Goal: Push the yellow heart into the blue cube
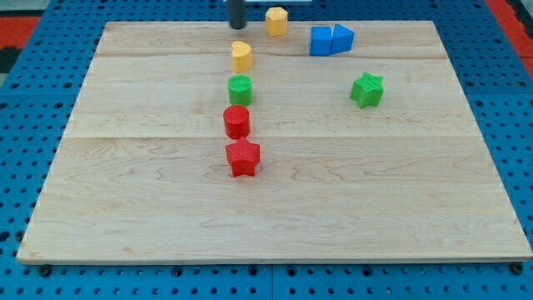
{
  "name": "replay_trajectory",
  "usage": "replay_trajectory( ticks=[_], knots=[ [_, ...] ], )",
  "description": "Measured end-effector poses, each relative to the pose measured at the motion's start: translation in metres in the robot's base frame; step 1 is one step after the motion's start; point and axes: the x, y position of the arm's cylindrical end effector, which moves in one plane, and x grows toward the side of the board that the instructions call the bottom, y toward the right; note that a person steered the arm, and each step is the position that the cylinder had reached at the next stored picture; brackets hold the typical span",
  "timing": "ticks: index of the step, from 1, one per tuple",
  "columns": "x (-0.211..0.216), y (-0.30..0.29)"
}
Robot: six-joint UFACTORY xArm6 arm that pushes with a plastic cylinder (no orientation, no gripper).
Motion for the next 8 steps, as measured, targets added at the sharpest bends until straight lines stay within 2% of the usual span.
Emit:
replay_trajectory(
  ticks=[1,2,3,4,5,6,7,8],
  knots=[
    [0.001,0.060],
    [0.014,0.020],
    [0.014,-0.069],
    [0.058,-0.103],
    [0.088,-0.083],
    [0.094,-0.002],
    [0.076,0.100],
    [0.095,0.125]
  ],
)
